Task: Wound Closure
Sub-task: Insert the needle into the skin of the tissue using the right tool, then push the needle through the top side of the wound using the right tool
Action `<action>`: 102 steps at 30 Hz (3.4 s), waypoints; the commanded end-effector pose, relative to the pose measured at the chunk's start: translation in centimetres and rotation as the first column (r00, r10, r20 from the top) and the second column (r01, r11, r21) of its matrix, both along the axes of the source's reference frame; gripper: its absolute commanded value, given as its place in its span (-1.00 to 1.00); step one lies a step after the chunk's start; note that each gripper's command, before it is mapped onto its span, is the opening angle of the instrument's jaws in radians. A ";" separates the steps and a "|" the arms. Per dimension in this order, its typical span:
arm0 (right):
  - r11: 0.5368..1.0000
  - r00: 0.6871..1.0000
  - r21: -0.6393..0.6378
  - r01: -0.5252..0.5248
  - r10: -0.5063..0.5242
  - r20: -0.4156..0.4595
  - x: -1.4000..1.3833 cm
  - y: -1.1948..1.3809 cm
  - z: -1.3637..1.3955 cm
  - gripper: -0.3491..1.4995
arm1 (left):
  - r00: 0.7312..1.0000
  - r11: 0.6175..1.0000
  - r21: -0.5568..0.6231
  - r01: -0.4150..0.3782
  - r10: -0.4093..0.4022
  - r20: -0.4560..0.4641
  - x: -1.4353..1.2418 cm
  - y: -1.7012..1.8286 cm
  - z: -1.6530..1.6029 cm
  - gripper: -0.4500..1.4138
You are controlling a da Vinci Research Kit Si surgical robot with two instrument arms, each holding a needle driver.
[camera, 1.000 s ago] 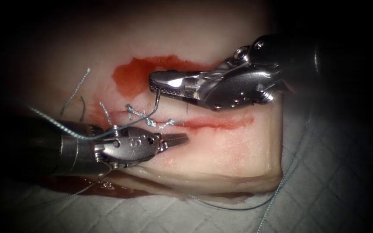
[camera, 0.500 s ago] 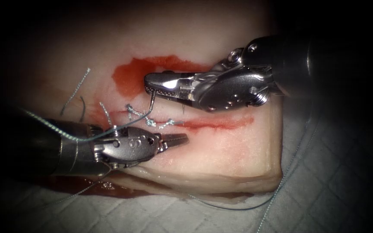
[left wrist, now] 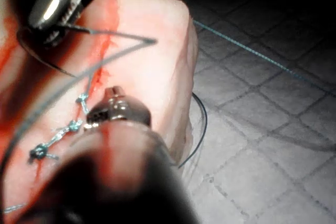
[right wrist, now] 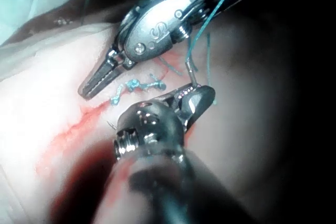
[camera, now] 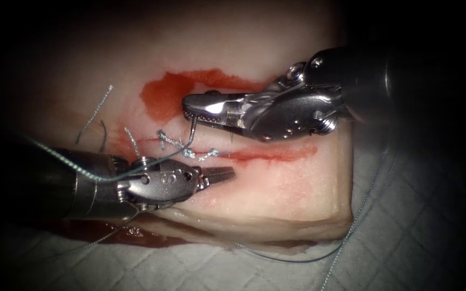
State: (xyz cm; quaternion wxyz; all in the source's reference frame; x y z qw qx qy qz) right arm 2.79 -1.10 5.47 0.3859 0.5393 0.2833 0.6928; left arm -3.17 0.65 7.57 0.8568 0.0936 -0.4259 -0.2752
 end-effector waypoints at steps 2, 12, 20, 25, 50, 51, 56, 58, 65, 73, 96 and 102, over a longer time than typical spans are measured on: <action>1.000 1.000 -0.007 0.000 0.000 0.001 0.11 0.01 0.07 -1.00 | 1.000 1.000 0.000 0.000 0.000 0.001 -0.05 0.00 0.04 -1.00; 0.999 0.999 -0.026 0.024 -0.023 0.026 0.13 -0.10 0.14 -1.00 | 1.000 1.000 0.004 -0.001 0.001 0.003 -0.04 0.02 0.02 -1.00; 0.999 0.999 -0.033 0.018 -0.017 0.028 0.15 -0.12 0.17 -1.00 | 1.000 1.000 0.002 0.000 0.000 0.002 -0.04 0.01 0.03 -1.00; 1.000 1.000 0.000 -0.020 0.020 -0.001 0.12 -0.04 0.12 -1.00 | 1.000 1.000 0.000 -0.004 0.004 -0.004 -0.04 -0.03 0.07 -1.00; 0.953 0.986 0.263 -0.154 0.164 -0.017 0.01 0.02 0.32 -1.00 | 0.997 0.999 -0.007 -0.050 0.050 -0.054 -0.02 -0.09 0.11 -1.00; 0.948 0.984 0.273 -0.166 0.178 -0.023 0.01 0.03 0.32 -1.00 | 0.997 0.998 -0.011 -0.055 0.055 -0.058 -0.02 -0.09 0.11 -1.00; 0.926 0.977 0.324 -0.195 0.213 -0.022 0.01 0.04 0.33 -1.00 | 0.994 0.997 -0.019 -0.078 0.077 -0.073 -0.02 -0.12 0.14 -1.00; 0.918 0.974 0.339 -0.206 0.227 -0.021 0.00 0.05 0.33 -1.00 | 0.993 0.996 -0.021 -0.085 0.083 -0.079 -0.02 -0.13 0.15 -1.00; 0.884 0.963 0.402 -0.240 0.269 -0.018 -0.01 0.09 0.33 -1.00 | 0.990 0.994 -0.034 -0.106 0.102 -0.095 -0.01 -0.14 0.16 -1.00; 0.872 0.958 0.418 -0.255 0.286 -0.011 -0.04 0.10 0.31 -1.00 | 0.988 0.992 -0.046 -0.119 0.114 -0.100 -0.01 -0.14 0.16 -1.00; 0.693 0.913 0.623 -0.364 0.398 0.091 -0.07 0.14 0.28 -1.00 | 0.974 0.975 -0.107 -0.193 0.178 -0.139 0.00 -0.13 0.14 -1.00; 0.656 0.913 0.663 -0.361 0.392 0.109 -0.07 0.11 0.33 -1.00 | 0.974 0.975 -0.108 -0.192 0.176 -0.140 0.01 -0.12 0.14 -1.00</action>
